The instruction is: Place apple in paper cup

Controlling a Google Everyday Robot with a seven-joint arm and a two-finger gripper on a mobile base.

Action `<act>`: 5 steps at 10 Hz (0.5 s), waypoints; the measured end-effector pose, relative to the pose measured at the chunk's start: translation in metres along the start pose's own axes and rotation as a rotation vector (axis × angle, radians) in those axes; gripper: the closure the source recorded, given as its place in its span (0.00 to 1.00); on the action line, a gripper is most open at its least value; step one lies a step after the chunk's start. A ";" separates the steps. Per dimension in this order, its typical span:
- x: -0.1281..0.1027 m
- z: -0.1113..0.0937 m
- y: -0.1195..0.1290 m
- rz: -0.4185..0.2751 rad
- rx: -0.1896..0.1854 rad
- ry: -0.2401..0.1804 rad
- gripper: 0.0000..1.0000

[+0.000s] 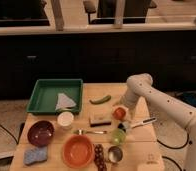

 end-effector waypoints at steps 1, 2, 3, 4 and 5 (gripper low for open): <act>-0.002 0.002 -0.001 -0.007 -0.004 -0.010 0.59; -0.003 0.004 -0.002 -0.014 -0.007 -0.018 0.71; -0.004 0.004 -0.002 -0.018 -0.009 -0.021 0.78; -0.005 0.005 -0.002 -0.023 -0.012 -0.024 0.88; -0.006 0.005 -0.002 -0.026 -0.015 -0.026 0.96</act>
